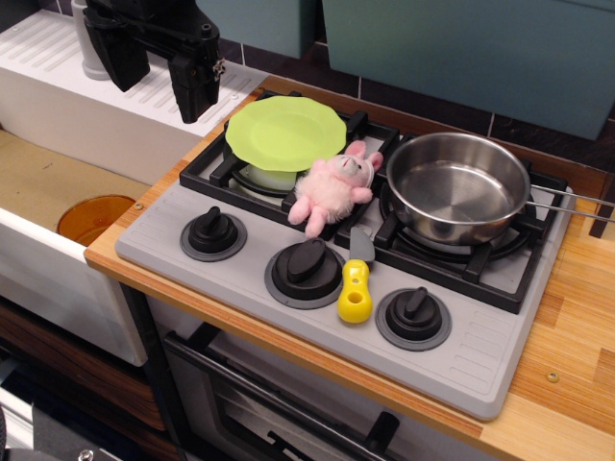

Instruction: End effector reaching knife

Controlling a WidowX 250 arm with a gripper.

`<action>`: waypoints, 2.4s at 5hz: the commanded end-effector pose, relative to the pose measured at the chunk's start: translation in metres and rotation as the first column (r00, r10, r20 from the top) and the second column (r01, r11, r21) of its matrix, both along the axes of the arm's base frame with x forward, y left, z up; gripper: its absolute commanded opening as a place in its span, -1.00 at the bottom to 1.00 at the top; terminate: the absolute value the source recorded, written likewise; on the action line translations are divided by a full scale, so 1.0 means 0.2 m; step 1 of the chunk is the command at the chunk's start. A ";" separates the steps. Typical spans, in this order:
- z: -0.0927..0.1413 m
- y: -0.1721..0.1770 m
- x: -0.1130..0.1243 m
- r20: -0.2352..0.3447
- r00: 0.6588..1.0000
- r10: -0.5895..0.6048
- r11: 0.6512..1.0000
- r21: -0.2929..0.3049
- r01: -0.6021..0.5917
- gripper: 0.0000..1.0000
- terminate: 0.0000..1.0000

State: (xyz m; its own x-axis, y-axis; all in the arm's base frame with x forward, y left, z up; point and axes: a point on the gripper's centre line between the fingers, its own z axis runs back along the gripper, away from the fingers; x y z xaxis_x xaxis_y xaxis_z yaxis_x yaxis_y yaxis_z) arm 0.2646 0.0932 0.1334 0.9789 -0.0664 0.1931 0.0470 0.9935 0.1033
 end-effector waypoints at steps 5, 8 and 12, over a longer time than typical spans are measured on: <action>-0.09 -0.33 -0.15 -0.001 0.986 0.166 0.986 0.004 -0.166 1.00 -1.00; -0.13 -0.62 -0.14 0.013 0.972 0.233 0.970 -0.072 -0.231 1.00 -1.00; -0.39 -0.67 -0.07 0.059 0.966 0.253 0.960 -0.142 -0.243 1.00 -1.00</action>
State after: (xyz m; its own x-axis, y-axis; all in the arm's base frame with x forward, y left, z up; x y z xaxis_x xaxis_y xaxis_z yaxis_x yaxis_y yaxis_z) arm 0.2425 -0.0396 0.0490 0.9496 0.2042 0.2376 -0.2039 0.9786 -0.0264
